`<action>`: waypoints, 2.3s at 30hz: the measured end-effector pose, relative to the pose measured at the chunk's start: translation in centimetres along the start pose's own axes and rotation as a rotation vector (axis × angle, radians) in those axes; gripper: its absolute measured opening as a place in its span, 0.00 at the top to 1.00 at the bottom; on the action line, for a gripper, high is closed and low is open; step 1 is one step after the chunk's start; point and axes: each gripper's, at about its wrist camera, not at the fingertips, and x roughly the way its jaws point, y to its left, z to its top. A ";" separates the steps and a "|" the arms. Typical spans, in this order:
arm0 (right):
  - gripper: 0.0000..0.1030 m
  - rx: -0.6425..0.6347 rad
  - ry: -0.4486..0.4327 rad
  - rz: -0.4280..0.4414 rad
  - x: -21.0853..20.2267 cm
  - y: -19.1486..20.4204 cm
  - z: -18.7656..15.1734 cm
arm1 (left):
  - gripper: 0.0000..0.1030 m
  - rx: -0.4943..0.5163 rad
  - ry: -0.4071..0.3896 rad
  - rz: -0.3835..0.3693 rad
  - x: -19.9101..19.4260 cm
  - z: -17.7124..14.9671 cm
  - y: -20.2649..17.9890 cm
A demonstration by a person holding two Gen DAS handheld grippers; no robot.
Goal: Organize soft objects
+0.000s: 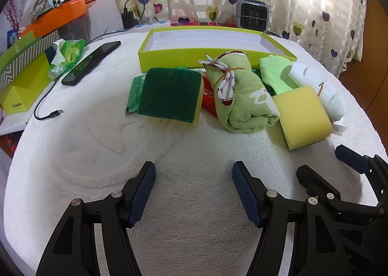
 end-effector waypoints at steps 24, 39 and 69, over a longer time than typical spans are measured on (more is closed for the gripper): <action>0.25 -0.044 -0.021 0.127 -1.0 0.5 3.2 | 0.37 -0.064 -0.004 -0.177 -0.2 4.0 4.4; 0.25 -0.088 0.010 0.101 0.7 1.7 4.4 | 0.37 -0.006 0.022 -0.156 2.0 6.0 4.3; 0.50 -0.101 -0.012 0.045 1.0 2.0 4.1 | 0.51 -0.005 -0.048 -0.105 1.4 6.0 4.7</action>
